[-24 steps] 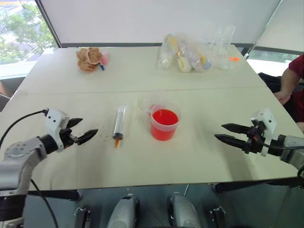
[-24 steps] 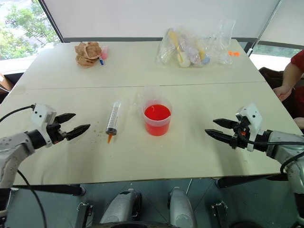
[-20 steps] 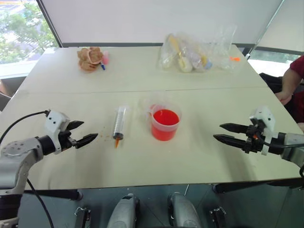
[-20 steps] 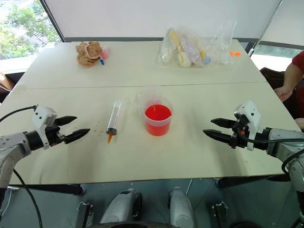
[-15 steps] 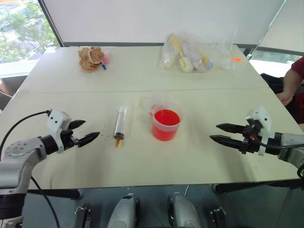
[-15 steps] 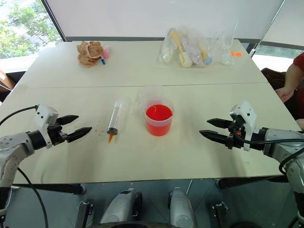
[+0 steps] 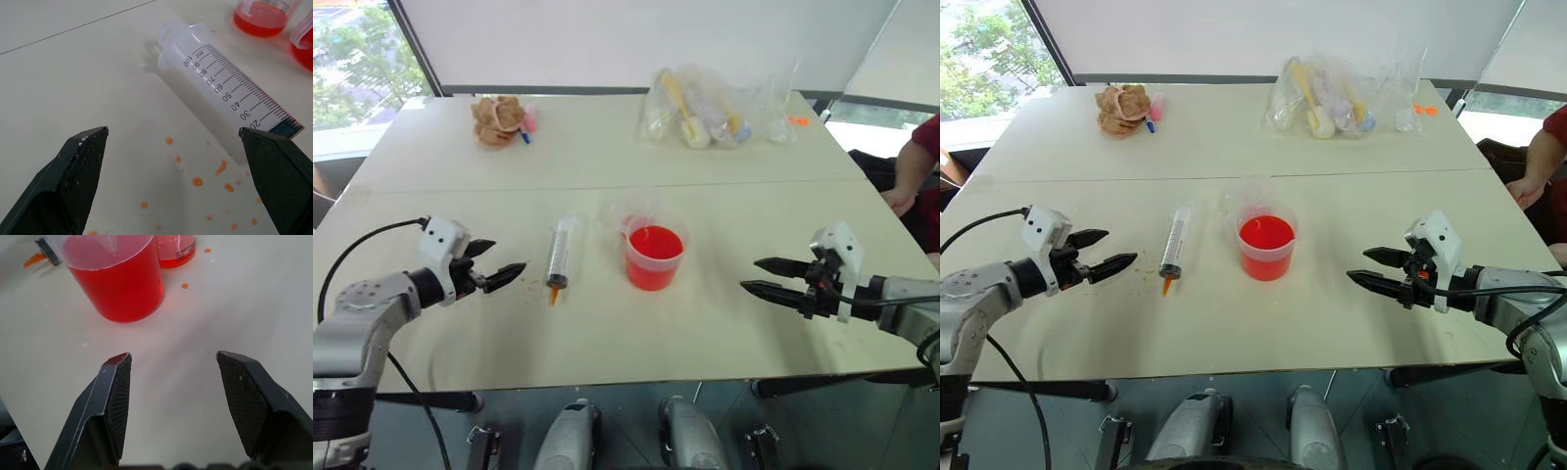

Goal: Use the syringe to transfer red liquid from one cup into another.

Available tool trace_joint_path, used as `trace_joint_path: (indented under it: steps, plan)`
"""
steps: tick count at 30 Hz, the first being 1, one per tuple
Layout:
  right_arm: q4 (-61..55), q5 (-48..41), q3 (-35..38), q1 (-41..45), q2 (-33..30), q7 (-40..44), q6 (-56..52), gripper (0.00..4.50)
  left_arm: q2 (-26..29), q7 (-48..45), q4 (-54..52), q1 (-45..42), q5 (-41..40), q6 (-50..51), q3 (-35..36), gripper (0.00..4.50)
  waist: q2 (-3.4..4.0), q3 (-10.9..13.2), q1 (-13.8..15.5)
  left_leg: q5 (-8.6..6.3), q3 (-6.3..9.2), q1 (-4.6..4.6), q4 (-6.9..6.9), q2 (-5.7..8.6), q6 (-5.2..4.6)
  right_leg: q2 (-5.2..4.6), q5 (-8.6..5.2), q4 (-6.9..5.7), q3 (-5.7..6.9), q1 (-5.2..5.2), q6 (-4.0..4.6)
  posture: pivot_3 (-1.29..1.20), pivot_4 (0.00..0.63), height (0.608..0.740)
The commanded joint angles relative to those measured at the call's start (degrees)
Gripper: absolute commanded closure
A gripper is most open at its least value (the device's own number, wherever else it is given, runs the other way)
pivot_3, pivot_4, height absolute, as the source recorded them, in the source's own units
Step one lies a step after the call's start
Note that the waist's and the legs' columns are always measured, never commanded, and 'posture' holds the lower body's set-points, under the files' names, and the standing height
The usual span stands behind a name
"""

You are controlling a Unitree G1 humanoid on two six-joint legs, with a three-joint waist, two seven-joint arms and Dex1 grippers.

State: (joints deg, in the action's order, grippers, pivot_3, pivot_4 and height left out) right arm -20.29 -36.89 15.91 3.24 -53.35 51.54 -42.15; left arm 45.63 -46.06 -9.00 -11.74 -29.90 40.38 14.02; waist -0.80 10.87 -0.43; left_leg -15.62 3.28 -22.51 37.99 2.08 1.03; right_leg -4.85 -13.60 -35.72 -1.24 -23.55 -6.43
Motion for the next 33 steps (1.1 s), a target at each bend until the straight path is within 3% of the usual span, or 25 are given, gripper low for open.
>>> trace_joint_path:
  steps: [1, 4, 7, 12, 15, 17, 23, 33]
  plan:
    - [-2.1, -0.1, 1.0, 2.8, -1.2, 0.6, 1.4, 1.63, 5.1, -1.0, -2.9, -8.5, -4.2, 13.2, -3.1, 0.01, -0.05, 0.0, 0.1, 0.0, -0.01, 0.0, 0.0, 0.01, 0.0, 0.0, 0.0, 0.01, 0.0, 0.01, -0.01, 0.0, 0.15, 0.74]
    - [-2.0, -2.0, 1.8, 10.1, -2.2, 0.9, 0.8, 1.63, 8.6, -1.1, 1.7, -23.0, -3.5, 25.3, -10.5, 0.01, -0.07, 0.2, -0.2, 0.01, 0.03, -0.06, 0.11, 0.04, -0.01, 0.12, 0.05, 0.0, 0.02, 0.0, -0.14, 0.0, 0.15, 0.74]
    - [-2.7, -4.2, 0.7, 18.3, -2.1, 1.6, 0.7, 1.63, 7.8, -2.0, 10.1, -40.3, -1.5, 37.1, -20.9, 0.01, -0.11, 0.2, -0.4, 0.01, 0.03, 0.01, 0.06, 0.07, -0.01, 0.16, 0.08, -0.03, 0.02, 0.05, -0.33, 0.0, 0.15, 0.74]
    - [-5.1, -3.3, -3.8, 24.2, -0.5, 2.0, 2.5, 1.63, 2.5, -5.2, 22.6, -56.0, 3.3, 41.0, -36.2, 0.01, -0.13, 0.2, -0.4, -0.07, 0.09, 0.04, -0.06, 0.18, -0.12, 0.19, -0.11, -0.3, 0.03, -0.04, -0.6, 0.0, 0.15, 0.74]
    - [-6.9, -3.1, -5.6, 25.6, 1.4, 0.8, 3.4, 1.63, -3.3, -5.0, 33.3, -62.1, 5.7, 43.3, -39.9, 0.01, -0.13, 0.2, -0.4, -0.08, 0.05, -0.3, -0.07, 0.2, -0.14, 0.18, -0.13, -0.34, -0.04, -0.42, -0.61, 0.0, 0.15, 0.74]
    - [-9.0, -2.8, -6.9, 25.7, 2.1, 0.0, 3.3, 1.63, -6.7, -4.5, 40.3, -65.1, 8.0, 42.6, -41.6, 0.01, -0.14, 0.2, -0.3, -0.05, 0.07, -0.98, 0.16, 0.23, -0.09, 0.17, -0.1, -0.5, -0.04, -1.08, -0.62, 0.0, 0.15, 0.74]
    - [-11.5, -1.9, -6.4, 23.2, 1.2, -1.4, 3.0, 1.63, -12.0, -6.6, 49.1, -66.8, 13.9, 37.9, -47.9, 0.01, -0.14, 0.2, -0.2, -0.06, 0.05, -1.0, 0.12, 0.27, -0.1, 0.11, -0.1, -0.44, -0.06, -1.1, -0.62, 0.0, 0.15, 0.74]
    - [-11.2, -1.0, -6.4, 21.3, 2.0, -3.3, 3.8, 1.63, -17.3, -6.8, 53.6, -66.2, 16.4, 41.1, -46.4, 0.01, -0.15, 0.2, -0.2, -0.05, 0.05, -1.0, 0.15, 0.24, -0.1, 0.08, -0.1, -0.47, -0.07, -1.09, -0.62, 0.0, 0.15, 0.74]
